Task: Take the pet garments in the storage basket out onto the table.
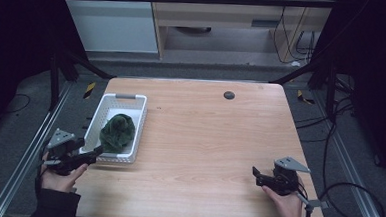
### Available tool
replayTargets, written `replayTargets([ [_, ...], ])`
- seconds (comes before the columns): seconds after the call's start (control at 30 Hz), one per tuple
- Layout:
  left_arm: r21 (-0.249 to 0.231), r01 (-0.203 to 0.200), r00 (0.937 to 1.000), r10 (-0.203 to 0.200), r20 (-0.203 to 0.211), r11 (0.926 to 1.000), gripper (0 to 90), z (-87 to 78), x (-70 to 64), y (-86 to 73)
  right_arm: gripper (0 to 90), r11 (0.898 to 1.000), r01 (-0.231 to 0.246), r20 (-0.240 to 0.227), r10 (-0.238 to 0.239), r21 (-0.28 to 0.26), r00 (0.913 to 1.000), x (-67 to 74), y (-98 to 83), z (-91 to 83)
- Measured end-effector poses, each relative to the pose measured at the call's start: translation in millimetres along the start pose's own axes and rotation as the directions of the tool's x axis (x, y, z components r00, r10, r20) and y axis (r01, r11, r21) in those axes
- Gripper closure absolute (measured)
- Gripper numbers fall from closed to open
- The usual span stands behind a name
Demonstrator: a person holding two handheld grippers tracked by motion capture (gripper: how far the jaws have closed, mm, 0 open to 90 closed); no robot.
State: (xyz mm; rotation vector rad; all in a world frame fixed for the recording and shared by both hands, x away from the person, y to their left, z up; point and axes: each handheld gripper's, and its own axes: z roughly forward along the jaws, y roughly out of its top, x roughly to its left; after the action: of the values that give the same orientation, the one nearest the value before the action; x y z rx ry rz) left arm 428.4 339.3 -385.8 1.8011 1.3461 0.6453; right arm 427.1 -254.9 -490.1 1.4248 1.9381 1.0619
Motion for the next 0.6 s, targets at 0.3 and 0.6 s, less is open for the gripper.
replayTargets([
  [0.3,0.022,-0.029,0.9996,0.029,0.006,0.9993,24.9,1.3,6.9,27.2,13.9,1.0,0.003,0.003,-0.003,0.0,1.0,-1.0,0.4,0.2],
  [0.6,0.086,-0.078,0.997,0.078,0.003,0.9932,24.8,14.3,12.0,55.7,13.8,1.0,-0.002,-0.006,0.002,0.018,1.0,-0.1,0.0,1.5],
])
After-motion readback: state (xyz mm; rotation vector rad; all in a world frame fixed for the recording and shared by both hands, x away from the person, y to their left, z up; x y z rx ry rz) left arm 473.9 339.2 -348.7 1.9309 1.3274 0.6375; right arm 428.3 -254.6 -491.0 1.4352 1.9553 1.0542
